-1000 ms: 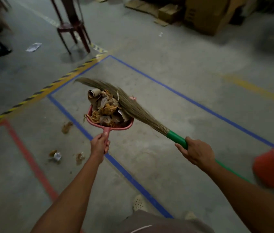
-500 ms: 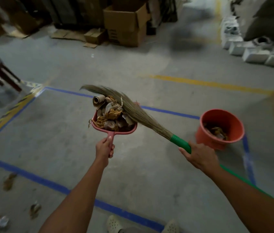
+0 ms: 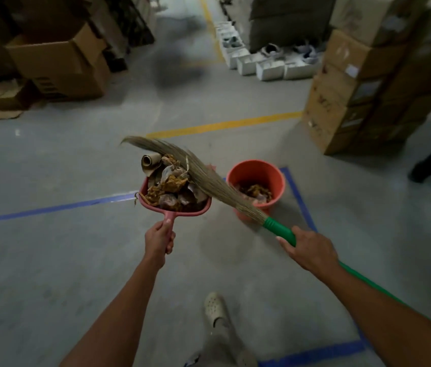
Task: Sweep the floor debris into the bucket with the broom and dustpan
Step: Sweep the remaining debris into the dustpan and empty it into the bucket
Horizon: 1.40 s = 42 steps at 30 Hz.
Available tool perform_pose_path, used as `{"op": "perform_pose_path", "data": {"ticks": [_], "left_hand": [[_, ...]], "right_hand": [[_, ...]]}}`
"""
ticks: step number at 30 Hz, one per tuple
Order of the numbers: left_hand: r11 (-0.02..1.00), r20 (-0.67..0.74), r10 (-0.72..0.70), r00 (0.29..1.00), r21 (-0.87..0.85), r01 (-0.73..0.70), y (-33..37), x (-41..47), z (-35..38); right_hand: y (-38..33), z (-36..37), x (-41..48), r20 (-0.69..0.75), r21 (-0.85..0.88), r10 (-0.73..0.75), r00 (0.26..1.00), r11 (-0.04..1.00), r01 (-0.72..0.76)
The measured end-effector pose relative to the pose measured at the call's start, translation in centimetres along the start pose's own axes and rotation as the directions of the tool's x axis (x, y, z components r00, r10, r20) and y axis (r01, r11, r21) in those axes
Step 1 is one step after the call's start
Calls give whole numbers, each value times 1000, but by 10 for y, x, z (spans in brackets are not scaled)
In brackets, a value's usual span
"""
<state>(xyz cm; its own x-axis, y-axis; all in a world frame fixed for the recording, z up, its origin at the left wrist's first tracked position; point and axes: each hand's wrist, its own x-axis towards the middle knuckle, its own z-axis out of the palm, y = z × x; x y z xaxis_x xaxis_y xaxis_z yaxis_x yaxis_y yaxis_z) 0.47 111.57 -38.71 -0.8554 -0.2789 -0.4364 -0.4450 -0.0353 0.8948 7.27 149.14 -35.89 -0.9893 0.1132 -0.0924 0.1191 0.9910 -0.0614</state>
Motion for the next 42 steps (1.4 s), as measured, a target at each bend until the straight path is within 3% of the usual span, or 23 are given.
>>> {"op": "perform_pose_path", "data": {"ticks": [7,16,26,36,42], "left_hand": [[994,169,-5,986,107,-13,21,78,98],[969,288,-87,954,245,14,23,184,222],[909,255,-207,945,408,89,-45,271,328],[759,180,-348,920,631,164,-82,328,392],[623,152,-240,959,782,32,-73,338,413]], "right_hand": [[52,11,48,35,-3,163,986,987,-163],[101,57,121,128,63,362,923,926,-372],[160,142,200,277,83,378,883,906,-414],[182,212,250,353,67,372,859,905,-420],[170,212,267,294,47,424,857,889,-456]]}}
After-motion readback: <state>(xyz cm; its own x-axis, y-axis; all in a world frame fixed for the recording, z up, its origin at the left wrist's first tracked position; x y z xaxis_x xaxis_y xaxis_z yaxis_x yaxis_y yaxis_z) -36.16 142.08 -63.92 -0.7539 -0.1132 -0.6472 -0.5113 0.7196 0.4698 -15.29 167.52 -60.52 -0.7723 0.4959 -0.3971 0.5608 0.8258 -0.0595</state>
